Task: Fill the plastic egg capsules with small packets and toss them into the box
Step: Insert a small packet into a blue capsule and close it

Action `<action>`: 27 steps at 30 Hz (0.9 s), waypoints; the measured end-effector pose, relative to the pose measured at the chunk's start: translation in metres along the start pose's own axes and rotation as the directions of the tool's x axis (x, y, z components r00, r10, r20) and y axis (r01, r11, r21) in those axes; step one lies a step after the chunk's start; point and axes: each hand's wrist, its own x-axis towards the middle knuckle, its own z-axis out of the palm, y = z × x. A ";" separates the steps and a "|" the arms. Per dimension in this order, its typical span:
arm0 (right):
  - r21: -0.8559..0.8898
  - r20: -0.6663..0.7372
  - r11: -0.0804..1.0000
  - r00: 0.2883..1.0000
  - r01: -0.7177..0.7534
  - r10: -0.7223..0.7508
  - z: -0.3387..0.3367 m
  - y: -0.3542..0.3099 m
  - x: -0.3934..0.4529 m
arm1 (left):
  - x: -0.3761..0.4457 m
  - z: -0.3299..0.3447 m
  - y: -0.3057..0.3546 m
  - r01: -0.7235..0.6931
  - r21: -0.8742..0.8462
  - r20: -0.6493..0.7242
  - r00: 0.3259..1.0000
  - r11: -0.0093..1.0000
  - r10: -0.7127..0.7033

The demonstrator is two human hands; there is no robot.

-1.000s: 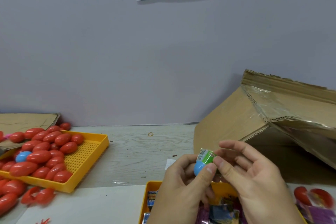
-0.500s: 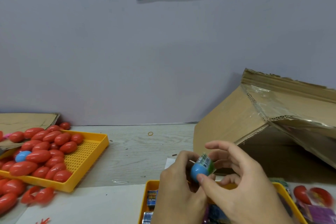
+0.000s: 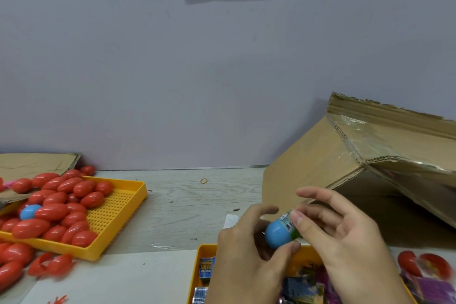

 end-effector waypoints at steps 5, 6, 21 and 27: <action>0.059 0.021 0.998 1.000 -0.017 0.015 -0.002 0.002 0.002 | 0.002 -0.001 0.004 0.070 -0.101 0.005 0.998 0.992 -0.070; 0.057 0.024 0.998 1.000 -0.015 0.014 -0.002 0.002 0.002 | 0.002 0.000 0.004 0.071 -0.109 0.007 0.997 0.991 -0.071; 0.046 0.025 0.997 0.998 -0.058 0.057 0.000 -0.005 -0.002 | 0.002 0.000 0.000 0.040 -0.065 -0.023 0.999 0.997 -0.042; -0.009 0.040 0.999 0.998 -0.042 0.043 0.000 -0.006 -0.002 | 0.002 0.001 -0.003 0.012 -0.049 -0.054 0.998 0.999 -0.015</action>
